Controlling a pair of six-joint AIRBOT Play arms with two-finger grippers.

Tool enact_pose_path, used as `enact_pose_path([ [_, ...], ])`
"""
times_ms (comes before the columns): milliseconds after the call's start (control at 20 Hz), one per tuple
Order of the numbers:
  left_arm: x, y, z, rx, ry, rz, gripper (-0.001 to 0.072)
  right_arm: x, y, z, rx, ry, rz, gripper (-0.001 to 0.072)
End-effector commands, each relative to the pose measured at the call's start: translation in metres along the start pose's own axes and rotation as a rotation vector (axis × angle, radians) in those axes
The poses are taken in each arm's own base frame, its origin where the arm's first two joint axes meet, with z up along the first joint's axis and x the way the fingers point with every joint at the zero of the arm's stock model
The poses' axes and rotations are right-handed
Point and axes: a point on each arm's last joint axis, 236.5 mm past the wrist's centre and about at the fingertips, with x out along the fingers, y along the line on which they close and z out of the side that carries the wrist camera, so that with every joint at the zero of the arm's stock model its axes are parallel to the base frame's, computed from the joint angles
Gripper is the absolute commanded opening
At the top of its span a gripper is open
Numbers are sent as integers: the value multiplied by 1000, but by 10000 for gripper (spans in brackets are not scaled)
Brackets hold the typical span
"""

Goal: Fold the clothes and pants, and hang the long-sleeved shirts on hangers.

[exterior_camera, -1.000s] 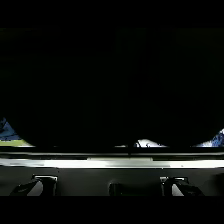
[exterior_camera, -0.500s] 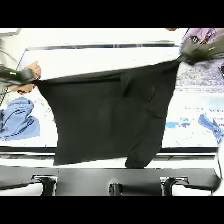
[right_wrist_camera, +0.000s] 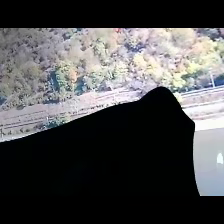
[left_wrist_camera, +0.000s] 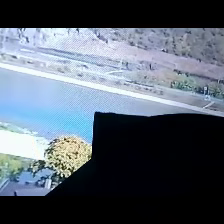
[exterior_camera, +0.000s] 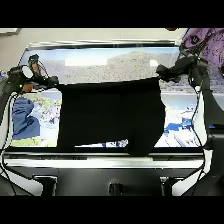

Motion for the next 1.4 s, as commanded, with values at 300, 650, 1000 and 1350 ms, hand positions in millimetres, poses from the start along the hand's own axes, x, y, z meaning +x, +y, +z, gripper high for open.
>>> enact_pose_path([
  [300,-11,8,-92,7,400,37,15,-22,-43,-64,-55,283,-191,27],
  [650,-10,-3,-132,39,564,16,15,-28,-66,-77,-85,350,-283,27],
  [1000,10,1,-170,32,664,31,20,6,-81,-115,-56,500,-295,29],
  [1350,5,7,-144,-7,562,48,631,0,-82,-130,-86,584,-246,385],
])
